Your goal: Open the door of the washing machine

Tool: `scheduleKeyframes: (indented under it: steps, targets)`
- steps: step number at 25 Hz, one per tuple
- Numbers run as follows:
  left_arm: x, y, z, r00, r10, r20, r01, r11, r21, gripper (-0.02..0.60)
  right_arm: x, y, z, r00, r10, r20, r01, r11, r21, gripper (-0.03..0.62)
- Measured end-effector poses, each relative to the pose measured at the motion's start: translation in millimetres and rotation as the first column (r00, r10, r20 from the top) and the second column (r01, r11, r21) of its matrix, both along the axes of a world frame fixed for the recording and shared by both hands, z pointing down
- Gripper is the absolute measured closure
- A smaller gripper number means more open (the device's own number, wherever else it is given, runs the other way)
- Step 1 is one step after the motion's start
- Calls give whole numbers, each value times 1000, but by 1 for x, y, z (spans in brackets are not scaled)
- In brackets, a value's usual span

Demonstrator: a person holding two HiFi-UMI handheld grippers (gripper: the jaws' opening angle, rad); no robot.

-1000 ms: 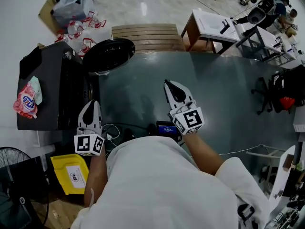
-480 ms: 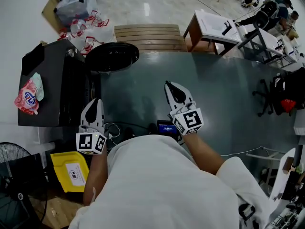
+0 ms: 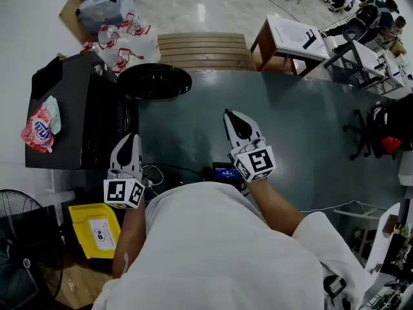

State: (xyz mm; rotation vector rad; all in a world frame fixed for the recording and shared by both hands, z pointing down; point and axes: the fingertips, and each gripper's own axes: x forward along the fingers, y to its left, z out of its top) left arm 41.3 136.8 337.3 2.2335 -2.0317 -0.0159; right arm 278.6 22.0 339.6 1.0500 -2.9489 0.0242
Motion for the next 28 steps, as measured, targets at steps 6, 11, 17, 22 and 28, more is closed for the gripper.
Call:
scheduleKeyframes:
  steps: [6, 11, 17, 22, 28]
  targets:
    - [0, -2, 1, 1000, -4, -9, 4, 1000, -5, 568, -2, -1, 2, 1000, -4, 7, 4, 1000, -8, 563]
    - [2, -1, 5, 1000, 2, -12, -2, 1000, -19, 568, -1, -1, 2, 1000, -9, 12, 9, 1000, -14, 563]
    - [2, 0, 11, 1000, 4, -28, -5, 999, -35, 568, 0, -1, 5, 1000, -19, 10, 19, 1000, -19, 563]
    - [2, -2, 12, 1000, 3, -23, -4, 999, -39, 568, -2, -4, 6, 1000, -21, 9, 21, 1000, -17, 563]
    - [-1, -2, 16, 1000, -3, -23, 2, 999, -46, 568, -2, -5, 10, 1000, -21, 11, 21, 999, -27, 563]
